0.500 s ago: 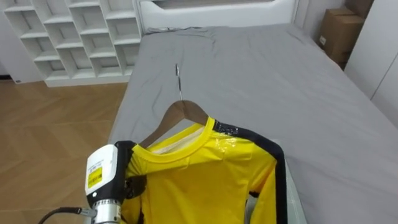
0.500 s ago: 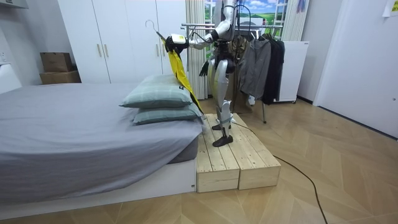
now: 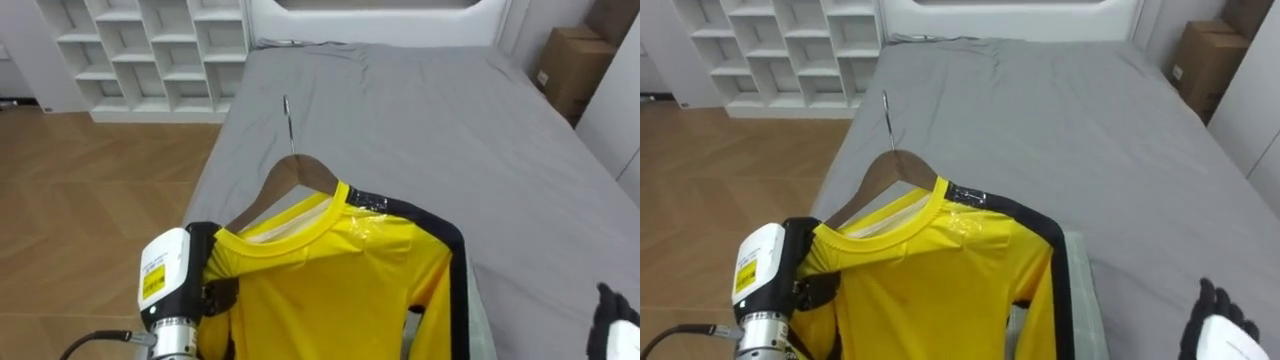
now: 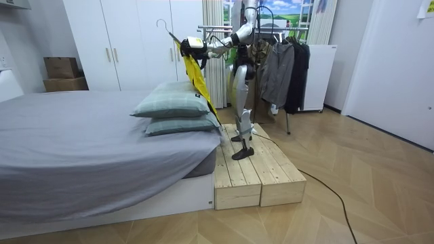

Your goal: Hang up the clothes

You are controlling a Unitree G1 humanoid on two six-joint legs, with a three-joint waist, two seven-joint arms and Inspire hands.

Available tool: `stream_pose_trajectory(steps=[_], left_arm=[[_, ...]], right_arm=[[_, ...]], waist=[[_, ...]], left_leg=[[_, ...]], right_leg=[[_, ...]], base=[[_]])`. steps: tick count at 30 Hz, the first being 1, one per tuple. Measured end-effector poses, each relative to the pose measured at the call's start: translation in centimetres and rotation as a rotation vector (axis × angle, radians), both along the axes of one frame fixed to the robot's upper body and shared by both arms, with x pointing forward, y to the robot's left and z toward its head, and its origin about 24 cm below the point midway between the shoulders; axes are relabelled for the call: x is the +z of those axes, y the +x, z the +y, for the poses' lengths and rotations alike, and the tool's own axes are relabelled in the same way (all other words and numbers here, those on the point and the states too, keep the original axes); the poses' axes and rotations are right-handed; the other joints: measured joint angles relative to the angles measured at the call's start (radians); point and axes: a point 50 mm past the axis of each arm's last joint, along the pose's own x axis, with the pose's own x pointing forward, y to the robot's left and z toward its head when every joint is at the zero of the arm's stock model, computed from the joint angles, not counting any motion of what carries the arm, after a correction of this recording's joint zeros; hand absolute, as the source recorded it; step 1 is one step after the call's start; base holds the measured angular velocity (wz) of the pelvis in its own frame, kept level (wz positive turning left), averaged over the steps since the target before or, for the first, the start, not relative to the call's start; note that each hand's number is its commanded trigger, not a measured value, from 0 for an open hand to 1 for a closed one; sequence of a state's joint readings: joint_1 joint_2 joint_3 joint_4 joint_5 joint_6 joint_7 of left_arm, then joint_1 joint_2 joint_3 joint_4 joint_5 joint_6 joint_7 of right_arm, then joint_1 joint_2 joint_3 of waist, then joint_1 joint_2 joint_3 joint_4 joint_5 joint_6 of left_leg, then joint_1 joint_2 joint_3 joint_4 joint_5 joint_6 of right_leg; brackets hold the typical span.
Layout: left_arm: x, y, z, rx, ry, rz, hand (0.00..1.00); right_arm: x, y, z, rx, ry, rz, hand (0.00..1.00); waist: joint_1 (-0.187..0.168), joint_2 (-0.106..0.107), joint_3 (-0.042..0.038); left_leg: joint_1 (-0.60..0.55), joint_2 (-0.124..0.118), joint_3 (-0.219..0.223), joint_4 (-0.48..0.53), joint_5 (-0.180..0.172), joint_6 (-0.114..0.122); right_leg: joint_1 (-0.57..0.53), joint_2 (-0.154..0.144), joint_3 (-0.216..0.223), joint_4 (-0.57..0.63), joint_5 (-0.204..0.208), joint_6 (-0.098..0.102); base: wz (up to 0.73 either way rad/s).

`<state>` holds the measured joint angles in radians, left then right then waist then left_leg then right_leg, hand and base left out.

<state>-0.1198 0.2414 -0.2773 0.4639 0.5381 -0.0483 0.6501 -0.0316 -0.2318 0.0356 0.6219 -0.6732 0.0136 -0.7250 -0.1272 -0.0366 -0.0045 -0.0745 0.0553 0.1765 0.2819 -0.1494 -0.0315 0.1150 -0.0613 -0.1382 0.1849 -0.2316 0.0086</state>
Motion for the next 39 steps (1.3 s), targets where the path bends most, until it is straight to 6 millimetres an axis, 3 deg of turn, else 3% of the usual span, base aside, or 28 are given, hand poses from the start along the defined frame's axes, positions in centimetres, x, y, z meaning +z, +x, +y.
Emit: stream_pose_trajectory(steps=[2,5,19,39], left_arm=[[0.1,0.0,0.0,-0.004,0.001,-0.003,1.0],[0.1,0.1,-0.1,-0.01,-0.004,0.006,1.0],[1.8,-0.1,-1.2,-0.066,-0.014,-0.047,1.0],[1.8,-0.4,-1.9,-0.103,0.041,-0.039,1.0]], right_arm=[[1.2,0.8,1.0,0.061,-0.026,-0.062,0.0],[2.9,1.8,2.6,0.15,-0.071,-0.139,0.0],[6.6,2.9,6.5,0.354,-0.049,-0.247,0.0],[6.7,3.0,7.2,0.401,-0.024,-0.216,0.0]], waist=[[-0.001,0.004,0.0025],[0.002,0.02,0.0129],[0.039,0.023,0.0095],[0.054,0.02,0.0075]], left_leg=[[0.004,0.0,0.002,0.0,0.0,0.0],[0.009,0.002,0.008,-0.001,0.0,0.0],[0.014,0.001,0.029,-0.018,0.0,0.0],[0.02,0.001,0.029,-0.017,0.0,0.0]], right_leg=[[0.003,0.0,0.003,-0.002,0.0,0.0],[0.004,0.0,0.01,-0.001,0.0,0.0],[-0.009,-0.003,0.031,0.0,0.001,0.003],[-0.002,-0.004,0.028,0.003,0.001,0.003]], base=[[-0.05],[-0.06],[-0.04],[0.0]])
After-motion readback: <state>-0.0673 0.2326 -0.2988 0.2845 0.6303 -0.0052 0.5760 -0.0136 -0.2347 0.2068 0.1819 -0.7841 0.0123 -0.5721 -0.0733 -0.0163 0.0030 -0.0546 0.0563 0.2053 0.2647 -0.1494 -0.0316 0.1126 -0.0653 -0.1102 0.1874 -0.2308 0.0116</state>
